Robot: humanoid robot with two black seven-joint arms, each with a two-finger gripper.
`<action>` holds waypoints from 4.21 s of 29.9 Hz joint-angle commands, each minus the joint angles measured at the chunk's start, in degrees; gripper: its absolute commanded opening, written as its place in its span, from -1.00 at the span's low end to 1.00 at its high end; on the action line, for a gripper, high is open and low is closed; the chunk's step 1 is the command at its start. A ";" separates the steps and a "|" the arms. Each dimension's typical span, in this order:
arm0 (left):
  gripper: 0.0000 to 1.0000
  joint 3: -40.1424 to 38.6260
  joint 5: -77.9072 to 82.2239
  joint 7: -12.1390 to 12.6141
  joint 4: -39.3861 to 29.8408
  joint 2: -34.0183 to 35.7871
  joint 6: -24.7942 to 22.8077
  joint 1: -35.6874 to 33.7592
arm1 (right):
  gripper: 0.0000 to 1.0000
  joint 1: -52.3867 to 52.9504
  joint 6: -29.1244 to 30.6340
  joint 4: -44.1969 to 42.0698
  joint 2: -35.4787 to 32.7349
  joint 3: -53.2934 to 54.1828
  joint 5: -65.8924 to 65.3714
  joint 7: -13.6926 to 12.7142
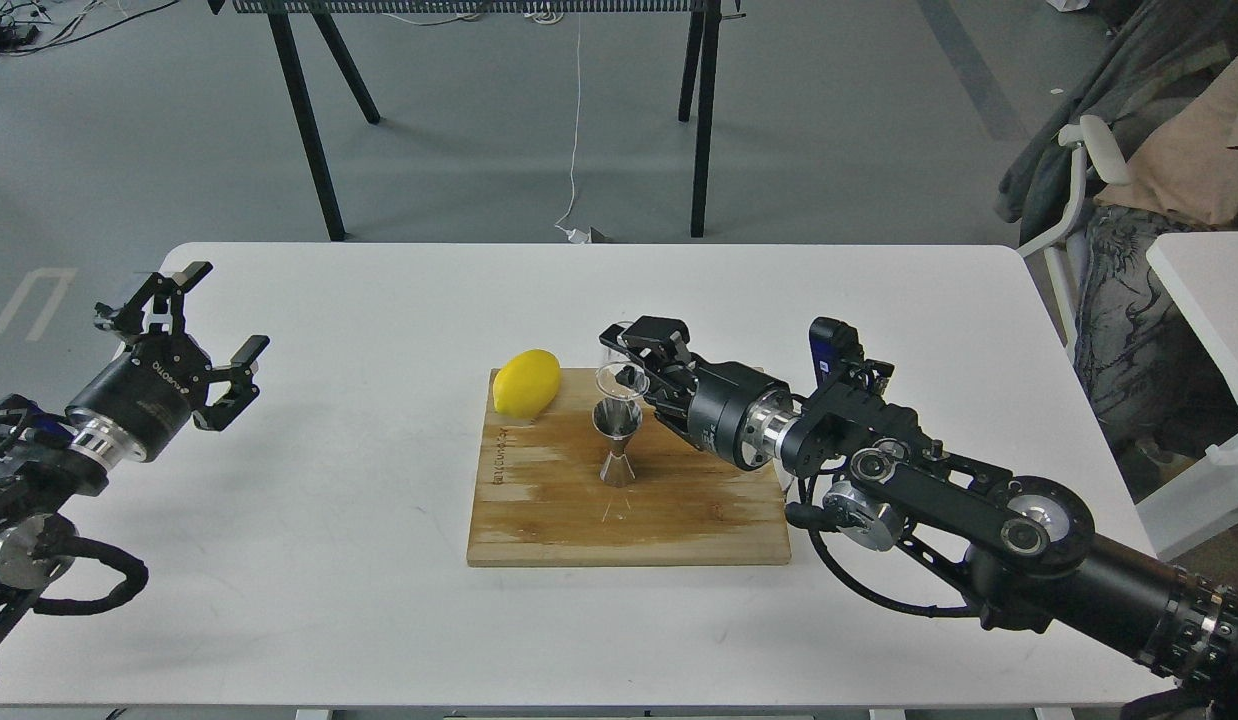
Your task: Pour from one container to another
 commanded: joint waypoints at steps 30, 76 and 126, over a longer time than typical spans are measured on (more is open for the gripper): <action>0.99 0.00 0.00 0.00 -0.01 0.00 0.00 -0.10 | -0.32 1.87 -0.20 -1.59 0.29 -2.05 -4.49 0.21; 0.99 -0.08 -0.35 0.00 -0.01 0.00 0.00 -0.01 | -0.32 6.17 -0.29 -2.29 0.12 -5.75 -9.93 0.48; 0.99 -0.17 -0.70 0.00 -0.18 -1.49 0.00 0.51 | -0.35 -39.52 -8.90 5.80 6.00 61.92 59.05 -2.33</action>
